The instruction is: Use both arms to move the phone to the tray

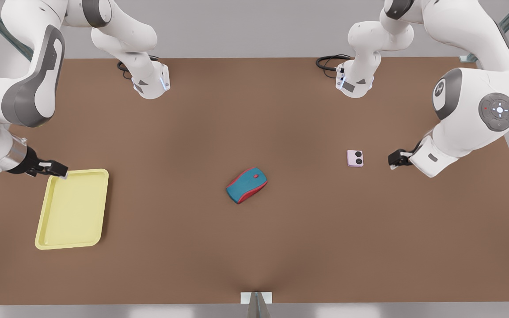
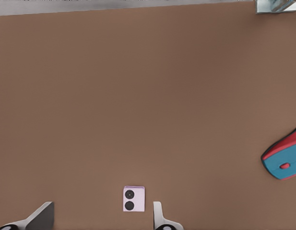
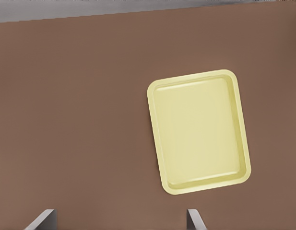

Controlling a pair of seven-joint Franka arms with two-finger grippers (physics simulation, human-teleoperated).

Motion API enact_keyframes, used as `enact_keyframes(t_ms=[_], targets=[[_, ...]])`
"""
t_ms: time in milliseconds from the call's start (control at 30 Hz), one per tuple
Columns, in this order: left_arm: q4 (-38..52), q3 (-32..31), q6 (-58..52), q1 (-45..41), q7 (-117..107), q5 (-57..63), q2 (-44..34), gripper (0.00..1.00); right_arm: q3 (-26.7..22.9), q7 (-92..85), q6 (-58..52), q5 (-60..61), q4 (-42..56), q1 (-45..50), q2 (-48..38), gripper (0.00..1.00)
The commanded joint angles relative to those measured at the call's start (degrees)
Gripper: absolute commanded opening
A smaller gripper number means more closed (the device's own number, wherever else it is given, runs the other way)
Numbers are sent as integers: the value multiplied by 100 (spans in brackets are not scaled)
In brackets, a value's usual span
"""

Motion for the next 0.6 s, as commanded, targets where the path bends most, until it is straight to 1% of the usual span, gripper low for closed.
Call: enact_keyframes(t_ms=[0,67,100,133,167,200,267,300,367,433,567], targets=[[-12,-2,195,-9,-144,12,13,100,-1,1,143,3,3,0,-6,100],[-91,-2,353,-193,-275,12,276,100,-1,1,143,3,3,0,-6,100],[-371,-10,730,-360,-626,12,409,100,-1,1,143,3,3,0,-6,100],[-1144,-10,1337,-413,-732,12,216,100,-1,1,143,3,3,0,-6,100],[-1601,-19,1705,-413,-732,12,180,100,-1,1,143,3,3,0,-6,100],[-2480,-28,2426,-413,-732,-5,-30,100,-1,1,143,3,3,0,-6,100],[-3483,-28,3183,-413,-697,-5,-215,100,-1,1,143,3,3,0,-6,100],[-3738,-19,3376,-413,-697,-5,-250,100,-1,1,143,3,3,0,-6,100],[-4546,34,3965,-404,-662,-5,-444,100,-1,1,143,3,3,0,-6,100],[-5030,77,4334,-404,-662,-5,-558,100,-1,1,143,3,3,0,-6,100],[-6067,174,5503,-404,-662,-14,-699,100,-1,1,143,3,3,0,-6,100]])
